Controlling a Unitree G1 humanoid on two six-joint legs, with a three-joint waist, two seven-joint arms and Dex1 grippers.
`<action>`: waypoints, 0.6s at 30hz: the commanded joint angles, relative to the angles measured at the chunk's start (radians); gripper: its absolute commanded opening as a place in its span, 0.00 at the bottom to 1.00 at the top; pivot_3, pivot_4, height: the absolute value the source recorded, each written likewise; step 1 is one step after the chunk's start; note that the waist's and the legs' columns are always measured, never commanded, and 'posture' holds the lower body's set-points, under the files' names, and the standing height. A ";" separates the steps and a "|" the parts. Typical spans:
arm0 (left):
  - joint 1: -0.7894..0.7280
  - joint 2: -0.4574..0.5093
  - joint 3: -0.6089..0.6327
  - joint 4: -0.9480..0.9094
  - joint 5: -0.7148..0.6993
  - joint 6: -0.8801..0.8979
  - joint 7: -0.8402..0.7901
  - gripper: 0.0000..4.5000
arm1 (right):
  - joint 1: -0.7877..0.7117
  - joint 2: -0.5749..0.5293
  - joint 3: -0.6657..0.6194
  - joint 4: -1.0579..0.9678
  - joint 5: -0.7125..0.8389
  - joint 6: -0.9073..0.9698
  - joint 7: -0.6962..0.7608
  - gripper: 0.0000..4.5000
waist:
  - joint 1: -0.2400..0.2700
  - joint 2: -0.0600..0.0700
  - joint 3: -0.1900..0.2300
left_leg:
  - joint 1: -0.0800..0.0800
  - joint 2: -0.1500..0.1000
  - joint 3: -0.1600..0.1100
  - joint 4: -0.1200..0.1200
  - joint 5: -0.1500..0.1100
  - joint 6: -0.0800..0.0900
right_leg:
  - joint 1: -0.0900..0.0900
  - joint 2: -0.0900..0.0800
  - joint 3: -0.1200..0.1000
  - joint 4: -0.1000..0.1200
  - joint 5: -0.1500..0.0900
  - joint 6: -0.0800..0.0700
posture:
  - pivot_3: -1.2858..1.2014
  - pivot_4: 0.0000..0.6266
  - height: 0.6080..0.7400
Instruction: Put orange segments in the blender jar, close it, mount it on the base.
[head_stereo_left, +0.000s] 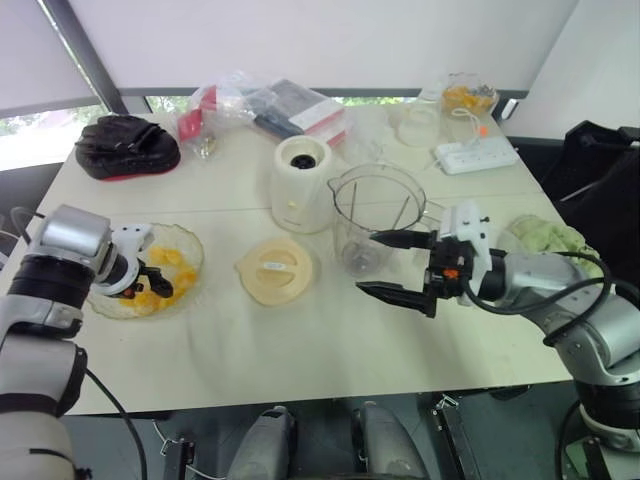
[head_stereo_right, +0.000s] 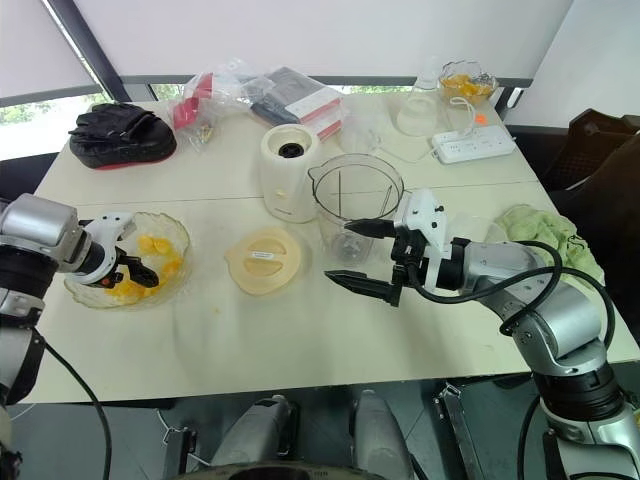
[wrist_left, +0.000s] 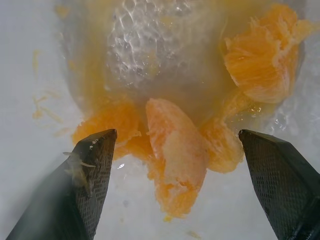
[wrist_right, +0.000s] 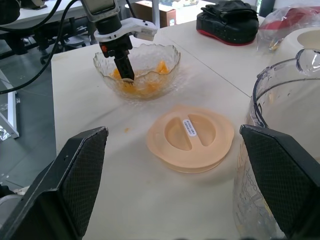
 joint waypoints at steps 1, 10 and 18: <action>-0.007 0.011 0.006 -0.025 0.010 0.015 0.002 0.92 | -0.006 -0.005 -0.026 -0.037 0.002 -0.009 -0.004 0.99 | 0.000 0.000 0.000 | 0.000 0.000 0.000 0.000 0.000 0.000 | 0.000 0.000 0.000 0.000 0.000 0.000 | 0.52 0.24 1.00; 0.006 0.023 0.004 -0.074 0.000 0.042 -0.004 0.63 | -0.004 -0.007 -0.026 -0.038 0.002 -0.011 -0.005 1.00 | 0.000 0.000 0.000 | 0.000 0.000 0.000 0.000 0.000 0.000 | 0.000 0.000 0.000 0.000 0.000 0.000 | 0.52 0.24 1.00; 0.012 0.025 0.011 -0.087 0.000 0.055 0.001 0.34 | -0.003 -0.009 -0.025 -0.037 -0.001 -0.013 -0.005 1.00 | 0.000 0.000 0.000 | 0.000 0.000 0.000 0.000 0.000 0.000 | 0.000 0.000 0.000 0.000 0.000 0.000 | 0.52 0.24 1.00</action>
